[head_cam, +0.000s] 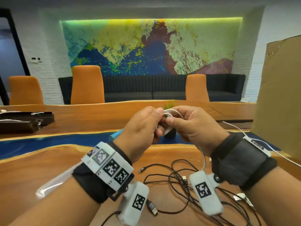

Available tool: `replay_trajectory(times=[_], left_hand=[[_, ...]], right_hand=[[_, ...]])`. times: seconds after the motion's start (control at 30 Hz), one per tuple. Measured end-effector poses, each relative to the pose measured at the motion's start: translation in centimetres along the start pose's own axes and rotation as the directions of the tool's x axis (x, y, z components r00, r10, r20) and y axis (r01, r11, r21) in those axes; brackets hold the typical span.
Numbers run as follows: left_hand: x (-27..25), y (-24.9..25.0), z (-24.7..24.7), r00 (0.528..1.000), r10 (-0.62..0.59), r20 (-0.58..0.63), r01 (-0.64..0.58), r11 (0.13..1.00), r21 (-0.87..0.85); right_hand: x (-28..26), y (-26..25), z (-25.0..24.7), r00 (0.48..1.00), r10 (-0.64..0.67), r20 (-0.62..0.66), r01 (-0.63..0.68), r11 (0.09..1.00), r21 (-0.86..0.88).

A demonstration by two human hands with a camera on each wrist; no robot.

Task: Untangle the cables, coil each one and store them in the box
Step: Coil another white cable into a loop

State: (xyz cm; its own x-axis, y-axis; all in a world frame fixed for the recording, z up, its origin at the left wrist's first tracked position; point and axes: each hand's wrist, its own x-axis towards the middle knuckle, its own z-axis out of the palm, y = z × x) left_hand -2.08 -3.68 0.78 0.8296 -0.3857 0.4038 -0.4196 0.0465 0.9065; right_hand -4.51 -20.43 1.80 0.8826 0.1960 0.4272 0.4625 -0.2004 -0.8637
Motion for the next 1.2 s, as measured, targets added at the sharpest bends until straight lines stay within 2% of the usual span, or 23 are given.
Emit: replay_trajectory(times=[0.1,0.2,0.27,0.33,0.4,0.5,0.6,0.67,0.73,0.87,0.97,1.1,1.2], left_hand=[[1.1,-2.0,0.0,0.996,0.062,-0.057,-0.054,0.99,0.133],[2.2,-3.6,-0.5,0.986,0.155,-0.066,-0.123,0.93,0.347],[2.6,-4.5,-0.6,0.983,0.175,-0.061,-0.141,0.92,0.365],[2.8,-5.4,-0.5,0.991,0.121,-0.062,-0.102,0.965,0.243],[2.8,-5.8,-0.3,0.998,0.026,-0.055,-0.024,0.999,0.046],[3.1,-6.2,-0.4,0.998,-0.06,0.014,0.061,0.985,-0.16],[4.0,-6.4,-0.6,0.991,-0.114,0.063,0.125,0.967,-0.223],[4.5,-6.4,-0.6,0.986,-0.143,0.088,0.162,0.947,-0.277],[4.5,-6.2,-0.6,0.975,-0.178,0.136,0.217,0.901,-0.375],[4.2,-5.9,-0.4,0.951,-0.195,0.242,0.303,0.753,-0.585],[4.2,-5.7,-0.2,0.948,-0.227,0.225,0.318,0.735,-0.599],[3.8,-5.3,0.3,0.965,-0.222,0.137,0.26,0.864,-0.432],[3.7,-5.7,0.7,0.985,-0.173,0.005,0.169,0.959,-0.228]], right_hand=[[1.1,1.6,-0.1,0.999,0.015,-0.034,-0.018,0.995,-0.101],[1.8,3.3,0.0,0.997,-0.044,-0.07,0.019,0.943,-0.333],[2.1,4.2,0.1,0.994,-0.076,-0.082,0.039,0.922,-0.386],[2.4,4.9,0.1,0.992,-0.103,-0.079,0.072,0.942,-0.328],[2.7,5.4,0.0,0.99,-0.13,-0.06,0.112,0.964,-0.242],[3.0,6.2,-0.3,0.998,-0.056,-0.039,0.059,0.996,0.064],[3.4,7.0,-0.9,0.997,0.077,0.031,-0.083,0.929,0.36],[3.7,7.4,-1.2,0.991,0.094,0.094,-0.128,0.866,0.484],[3.8,7.6,-1.4,0.985,0.095,0.141,-0.159,0.807,0.568],[3.8,7.8,-1.4,0.973,0.045,0.227,-0.188,0.723,0.665],[3.7,7.5,-1.1,0.978,0.038,0.207,-0.17,0.719,0.674],[3.8,7.4,-1.0,0.99,0.123,0.066,-0.138,0.799,0.585],[3.9,7.4,-0.8,0.988,0.153,-0.03,-0.117,0.853,0.508]])
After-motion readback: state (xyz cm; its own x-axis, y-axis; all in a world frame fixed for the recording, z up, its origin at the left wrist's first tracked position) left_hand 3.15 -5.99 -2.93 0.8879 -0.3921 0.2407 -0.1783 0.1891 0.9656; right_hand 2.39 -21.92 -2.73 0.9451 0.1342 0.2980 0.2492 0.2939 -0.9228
